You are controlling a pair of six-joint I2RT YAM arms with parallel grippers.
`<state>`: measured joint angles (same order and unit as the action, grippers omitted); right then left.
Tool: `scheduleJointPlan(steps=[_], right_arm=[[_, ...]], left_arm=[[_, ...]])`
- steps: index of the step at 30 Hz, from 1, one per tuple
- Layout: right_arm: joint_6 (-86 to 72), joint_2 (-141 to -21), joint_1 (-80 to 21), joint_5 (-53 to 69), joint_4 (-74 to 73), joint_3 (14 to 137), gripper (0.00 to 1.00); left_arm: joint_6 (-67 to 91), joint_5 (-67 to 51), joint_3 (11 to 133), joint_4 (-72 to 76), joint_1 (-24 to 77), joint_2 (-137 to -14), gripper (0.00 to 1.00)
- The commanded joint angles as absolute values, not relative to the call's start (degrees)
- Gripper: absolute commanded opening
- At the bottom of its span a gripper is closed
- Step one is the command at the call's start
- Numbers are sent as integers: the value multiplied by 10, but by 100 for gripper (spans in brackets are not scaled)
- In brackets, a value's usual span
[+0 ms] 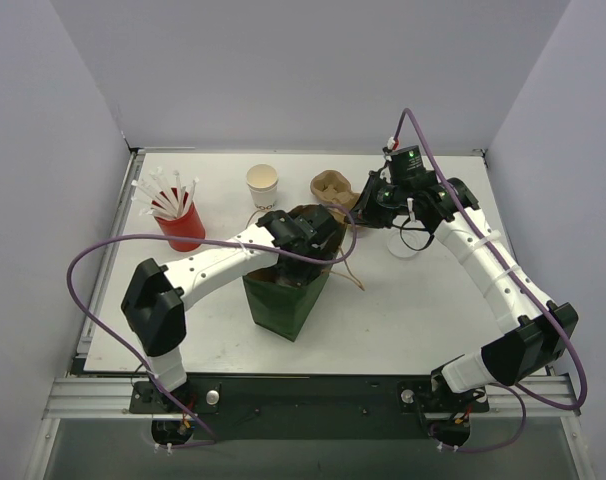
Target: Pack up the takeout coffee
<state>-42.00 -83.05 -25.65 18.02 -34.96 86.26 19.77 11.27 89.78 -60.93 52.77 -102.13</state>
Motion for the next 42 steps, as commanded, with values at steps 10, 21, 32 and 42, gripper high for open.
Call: scheduleJointPlan(steps=[10, 21, 32, 42], right_arm=[[-421, -811, -260, 163, -340, 869, 0], [-419, -811, -261, 156, -341, 868, 0], [-421, -822, -254, 149, -345, 876, 0], [-416, -821, -260, 170, -338, 886, 1]], left_arm=[[210, 107, 831, -645, 526, -1026, 31], [221, 137, 795, -613, 533, -987, 31], [223, 147, 751, -585, 539, -945, 31], [221, 149, 751, -584, 540, -946, 31]])
